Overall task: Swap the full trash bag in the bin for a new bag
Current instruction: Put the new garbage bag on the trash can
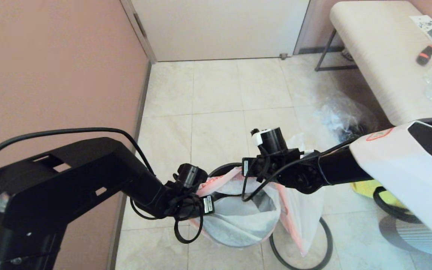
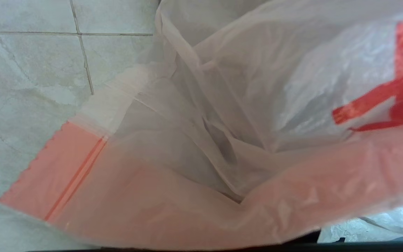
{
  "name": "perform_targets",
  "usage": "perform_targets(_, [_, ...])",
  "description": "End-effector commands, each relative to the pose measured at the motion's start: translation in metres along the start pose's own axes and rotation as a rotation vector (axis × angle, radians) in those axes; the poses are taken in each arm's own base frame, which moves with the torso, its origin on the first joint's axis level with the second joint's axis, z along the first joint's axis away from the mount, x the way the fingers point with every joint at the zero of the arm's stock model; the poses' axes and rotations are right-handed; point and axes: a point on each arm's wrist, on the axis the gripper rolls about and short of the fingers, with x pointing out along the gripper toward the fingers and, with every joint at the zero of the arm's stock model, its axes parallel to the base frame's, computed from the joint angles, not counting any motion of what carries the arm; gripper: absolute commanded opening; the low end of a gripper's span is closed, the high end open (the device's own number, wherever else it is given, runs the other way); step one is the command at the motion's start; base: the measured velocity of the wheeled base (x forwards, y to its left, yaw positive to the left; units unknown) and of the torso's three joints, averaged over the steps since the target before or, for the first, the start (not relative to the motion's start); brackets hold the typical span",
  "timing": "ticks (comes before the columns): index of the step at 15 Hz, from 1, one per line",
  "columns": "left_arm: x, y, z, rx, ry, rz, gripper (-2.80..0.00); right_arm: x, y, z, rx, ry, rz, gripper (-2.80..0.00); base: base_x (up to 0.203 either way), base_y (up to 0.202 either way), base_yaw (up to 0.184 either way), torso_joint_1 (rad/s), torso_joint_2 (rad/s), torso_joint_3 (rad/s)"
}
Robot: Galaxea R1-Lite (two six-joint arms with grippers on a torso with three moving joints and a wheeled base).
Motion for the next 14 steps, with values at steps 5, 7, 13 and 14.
perform_targets(5, [-0.001,0.000,0.001,-0.007,-0.004,-0.002,-2.80,-0.026,0.019,-0.017,-0.099,0.111,0.024,-2.80,0.000,0.000,0.000,0.000,0.00,0.000])
perform_targets(7, [-0.001,0.001,0.001,-0.008,-0.003,-0.003,-2.80,0.001,0.011,-0.036,-0.130,0.166,0.009,-2.80,0.000,0.000,0.000,0.000,0.00,0.000])
perform_targets(13, [-0.004,0.003,0.003,-0.014,-0.002,-0.016,-2.80,0.039,-0.001,-0.033,-0.146,0.142,0.052,-2.80,0.000,0.000,0.000,0.000,0.00,0.000])
perform_targets(14, [-0.004,0.003,0.003,-0.014,-0.001,-0.019,-2.80,0.046,-0.004,-0.029,-0.139,0.130,0.052,-2.80,0.000,0.000,0.000,0.000,0.00,0.000])
